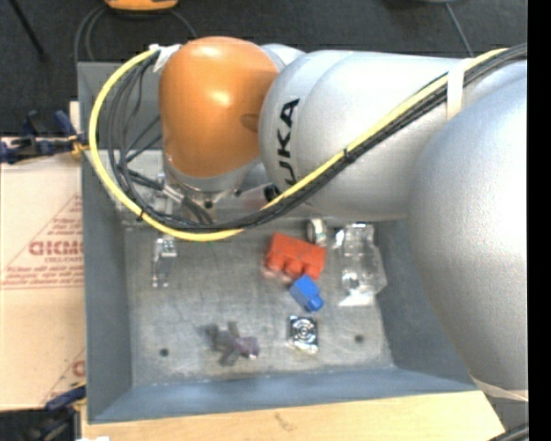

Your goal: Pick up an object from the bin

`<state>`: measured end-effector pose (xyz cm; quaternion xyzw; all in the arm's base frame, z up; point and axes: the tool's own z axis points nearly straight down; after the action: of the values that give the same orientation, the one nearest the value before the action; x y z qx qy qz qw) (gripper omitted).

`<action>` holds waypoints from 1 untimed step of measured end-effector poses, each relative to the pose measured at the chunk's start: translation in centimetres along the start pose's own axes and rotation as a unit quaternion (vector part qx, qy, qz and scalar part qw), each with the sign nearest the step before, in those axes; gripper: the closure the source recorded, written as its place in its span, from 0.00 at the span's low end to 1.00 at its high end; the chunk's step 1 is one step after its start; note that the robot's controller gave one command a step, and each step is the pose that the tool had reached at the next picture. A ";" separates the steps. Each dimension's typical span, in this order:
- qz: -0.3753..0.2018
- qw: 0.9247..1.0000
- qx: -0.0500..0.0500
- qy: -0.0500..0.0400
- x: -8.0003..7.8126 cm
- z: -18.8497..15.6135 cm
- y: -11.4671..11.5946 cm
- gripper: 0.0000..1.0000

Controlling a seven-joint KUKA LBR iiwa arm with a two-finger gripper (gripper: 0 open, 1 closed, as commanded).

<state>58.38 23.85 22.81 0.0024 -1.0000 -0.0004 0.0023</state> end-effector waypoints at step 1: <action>-0.028 1.000 0.002 -0.002 -4.5 6.5 -4.2 0.00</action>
Offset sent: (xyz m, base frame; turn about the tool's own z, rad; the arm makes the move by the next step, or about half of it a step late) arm 0.0424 -0.0370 -0.0620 -0.0607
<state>62.84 19.65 16.24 0.0305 -0.9995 0.0017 0.0003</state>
